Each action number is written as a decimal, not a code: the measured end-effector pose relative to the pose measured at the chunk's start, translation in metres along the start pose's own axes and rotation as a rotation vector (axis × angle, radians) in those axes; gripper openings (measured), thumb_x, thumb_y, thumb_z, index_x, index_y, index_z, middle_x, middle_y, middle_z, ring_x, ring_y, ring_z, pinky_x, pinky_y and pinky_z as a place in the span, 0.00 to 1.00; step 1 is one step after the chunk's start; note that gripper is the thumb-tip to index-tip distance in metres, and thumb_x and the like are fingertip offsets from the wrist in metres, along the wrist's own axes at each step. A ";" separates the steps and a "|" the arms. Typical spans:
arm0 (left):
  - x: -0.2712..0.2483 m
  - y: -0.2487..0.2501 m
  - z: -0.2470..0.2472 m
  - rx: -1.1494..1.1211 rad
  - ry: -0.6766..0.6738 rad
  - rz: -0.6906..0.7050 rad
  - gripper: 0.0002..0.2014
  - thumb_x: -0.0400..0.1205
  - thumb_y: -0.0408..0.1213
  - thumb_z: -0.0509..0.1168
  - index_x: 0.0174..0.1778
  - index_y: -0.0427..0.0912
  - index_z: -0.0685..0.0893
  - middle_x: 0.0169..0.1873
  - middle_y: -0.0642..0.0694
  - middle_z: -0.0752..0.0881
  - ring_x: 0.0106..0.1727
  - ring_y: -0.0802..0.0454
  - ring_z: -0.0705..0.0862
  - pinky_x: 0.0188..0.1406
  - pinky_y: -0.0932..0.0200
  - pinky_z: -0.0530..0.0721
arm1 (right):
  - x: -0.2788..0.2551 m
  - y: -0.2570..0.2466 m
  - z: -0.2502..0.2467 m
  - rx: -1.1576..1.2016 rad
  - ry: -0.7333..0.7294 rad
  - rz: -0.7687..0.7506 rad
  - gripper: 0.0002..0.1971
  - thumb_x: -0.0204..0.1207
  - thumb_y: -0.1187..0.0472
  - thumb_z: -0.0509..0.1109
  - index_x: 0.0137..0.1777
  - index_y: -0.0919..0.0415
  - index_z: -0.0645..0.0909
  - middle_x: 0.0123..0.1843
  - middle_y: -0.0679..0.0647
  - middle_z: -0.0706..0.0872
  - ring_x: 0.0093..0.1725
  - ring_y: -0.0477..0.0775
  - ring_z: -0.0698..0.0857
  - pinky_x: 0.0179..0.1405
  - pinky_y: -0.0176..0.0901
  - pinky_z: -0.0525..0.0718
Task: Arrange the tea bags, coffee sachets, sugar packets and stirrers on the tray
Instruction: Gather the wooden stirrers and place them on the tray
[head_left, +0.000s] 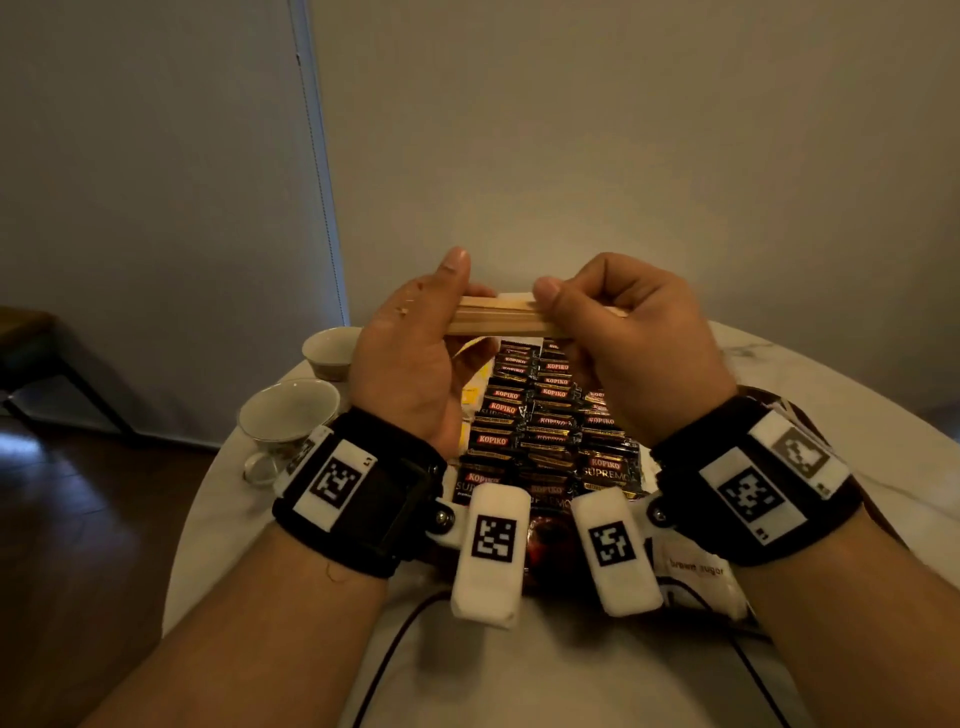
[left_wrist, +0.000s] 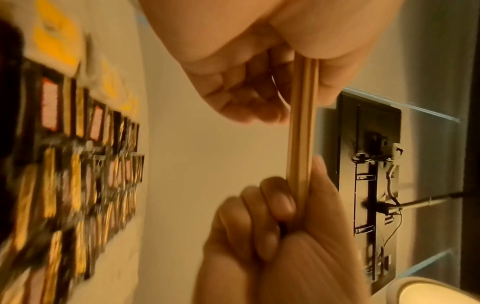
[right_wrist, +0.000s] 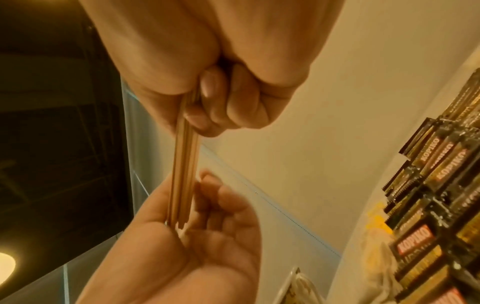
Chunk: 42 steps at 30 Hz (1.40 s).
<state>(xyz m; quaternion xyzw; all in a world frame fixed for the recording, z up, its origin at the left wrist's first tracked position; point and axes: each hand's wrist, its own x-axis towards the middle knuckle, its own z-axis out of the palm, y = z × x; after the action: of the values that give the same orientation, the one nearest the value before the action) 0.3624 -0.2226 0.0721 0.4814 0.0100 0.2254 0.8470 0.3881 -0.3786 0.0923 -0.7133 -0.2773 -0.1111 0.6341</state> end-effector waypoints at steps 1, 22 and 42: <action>0.002 0.001 -0.002 0.050 0.039 0.056 0.10 0.83 0.48 0.72 0.44 0.46 0.85 0.40 0.48 0.90 0.43 0.51 0.89 0.37 0.56 0.86 | 0.001 0.000 -0.003 0.010 0.002 0.016 0.11 0.80 0.54 0.77 0.38 0.54 0.83 0.26 0.51 0.81 0.24 0.51 0.75 0.24 0.43 0.75; -0.004 -0.001 -0.008 0.660 -0.123 0.526 0.27 0.88 0.59 0.59 0.41 0.40 0.89 0.28 0.50 0.86 0.24 0.60 0.81 0.24 0.63 0.77 | 0.008 0.006 -0.011 0.354 -0.081 0.369 0.16 0.81 0.61 0.74 0.34 0.58 0.73 0.26 0.58 0.79 0.18 0.49 0.66 0.15 0.36 0.62; -0.008 0.032 0.015 0.737 -0.237 0.333 0.21 0.84 0.49 0.73 0.29 0.43 0.79 0.19 0.50 0.74 0.20 0.48 0.74 0.20 0.56 0.75 | -0.025 -0.021 -0.026 0.272 -0.162 0.292 0.11 0.88 0.53 0.66 0.51 0.61 0.79 0.32 0.57 0.80 0.25 0.51 0.70 0.24 0.40 0.69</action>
<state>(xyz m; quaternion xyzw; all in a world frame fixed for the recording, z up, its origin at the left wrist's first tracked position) 0.3469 -0.2237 0.1051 0.7699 -0.0853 0.2834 0.5653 0.3615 -0.4090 0.1013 -0.6602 -0.2336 0.0782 0.7095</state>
